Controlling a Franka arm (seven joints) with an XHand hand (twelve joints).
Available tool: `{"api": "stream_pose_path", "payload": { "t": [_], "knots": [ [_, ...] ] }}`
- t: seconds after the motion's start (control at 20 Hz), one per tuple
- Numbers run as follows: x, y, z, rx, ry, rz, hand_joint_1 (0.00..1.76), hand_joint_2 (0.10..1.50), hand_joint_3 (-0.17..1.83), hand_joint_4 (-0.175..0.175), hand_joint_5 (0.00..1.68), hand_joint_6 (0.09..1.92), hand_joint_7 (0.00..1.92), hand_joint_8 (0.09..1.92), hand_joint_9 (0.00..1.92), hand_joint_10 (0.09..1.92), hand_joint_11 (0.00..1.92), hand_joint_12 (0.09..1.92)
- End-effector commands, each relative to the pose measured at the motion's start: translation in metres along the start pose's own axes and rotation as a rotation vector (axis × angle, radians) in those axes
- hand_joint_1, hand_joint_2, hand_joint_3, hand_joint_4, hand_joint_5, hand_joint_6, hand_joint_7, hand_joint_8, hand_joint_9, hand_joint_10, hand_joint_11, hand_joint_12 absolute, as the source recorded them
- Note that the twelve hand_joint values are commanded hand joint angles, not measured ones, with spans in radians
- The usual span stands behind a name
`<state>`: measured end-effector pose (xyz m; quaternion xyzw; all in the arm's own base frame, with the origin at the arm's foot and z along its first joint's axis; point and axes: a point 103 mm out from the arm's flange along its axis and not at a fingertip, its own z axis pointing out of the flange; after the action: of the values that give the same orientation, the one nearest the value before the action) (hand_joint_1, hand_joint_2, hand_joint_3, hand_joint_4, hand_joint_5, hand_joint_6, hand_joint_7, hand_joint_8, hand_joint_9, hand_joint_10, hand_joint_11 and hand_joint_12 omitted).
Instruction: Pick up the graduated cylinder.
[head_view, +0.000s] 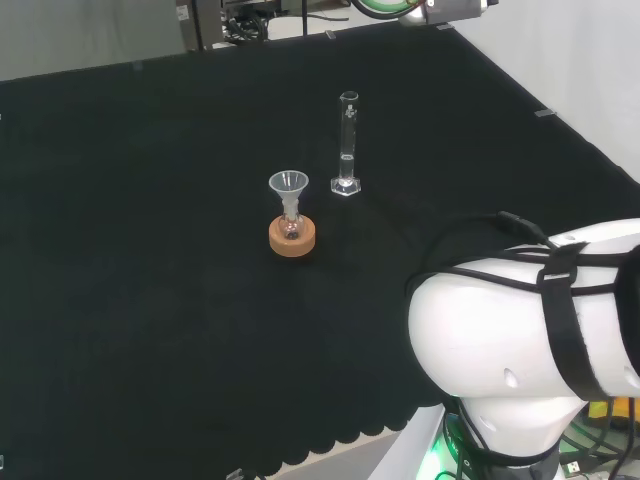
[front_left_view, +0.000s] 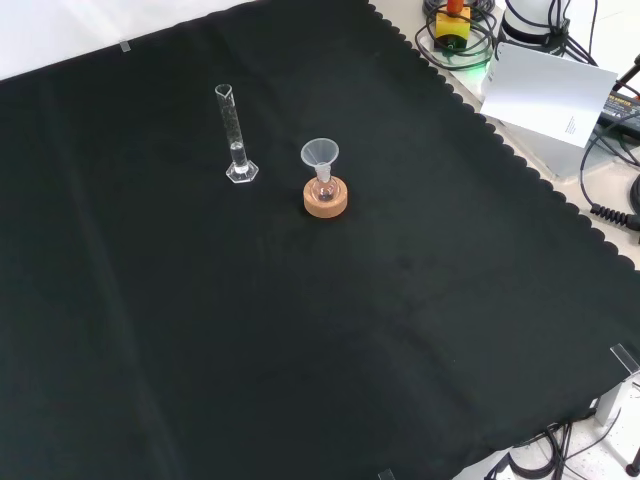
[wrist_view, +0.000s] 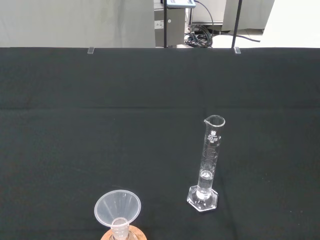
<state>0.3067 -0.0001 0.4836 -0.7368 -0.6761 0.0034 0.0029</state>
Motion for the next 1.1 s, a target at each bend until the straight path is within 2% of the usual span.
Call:
{"api": "stream_pose_path", "payload": {
  "t": [0.05,0.15,0.25,0.65,1.1],
  "knots": [
    [0.000,0.000,0.000,-0.007,-0.006,0.001,0.13,1.08,0.44,0.007,0.27,0.09,0.06,0.55,0.54,0.09,0.15,1.37],
    [-0.001,0.001,0.001,-0.009,-0.003,0.001,0.03,1.17,0.43,0.015,0.26,0.09,0.06,0.53,0.53,0.09,0.14,1.35],
    [0.000,0.001,0.002,-0.007,-0.006,0.001,0.01,1.19,0.43,0.016,0.26,0.09,0.06,0.53,0.53,0.09,0.14,1.35],
    [-0.007,0.005,0.014,0.011,-0.005,0.031,0.00,1.20,0.42,0.017,0.26,0.09,0.06,0.52,0.53,0.09,0.14,1.34],
    [-0.025,0.024,0.053,0.039,0.021,0.072,0.00,1.20,0.40,0.017,0.26,0.09,0.06,0.51,0.53,0.09,0.14,1.35]
  ]
}}
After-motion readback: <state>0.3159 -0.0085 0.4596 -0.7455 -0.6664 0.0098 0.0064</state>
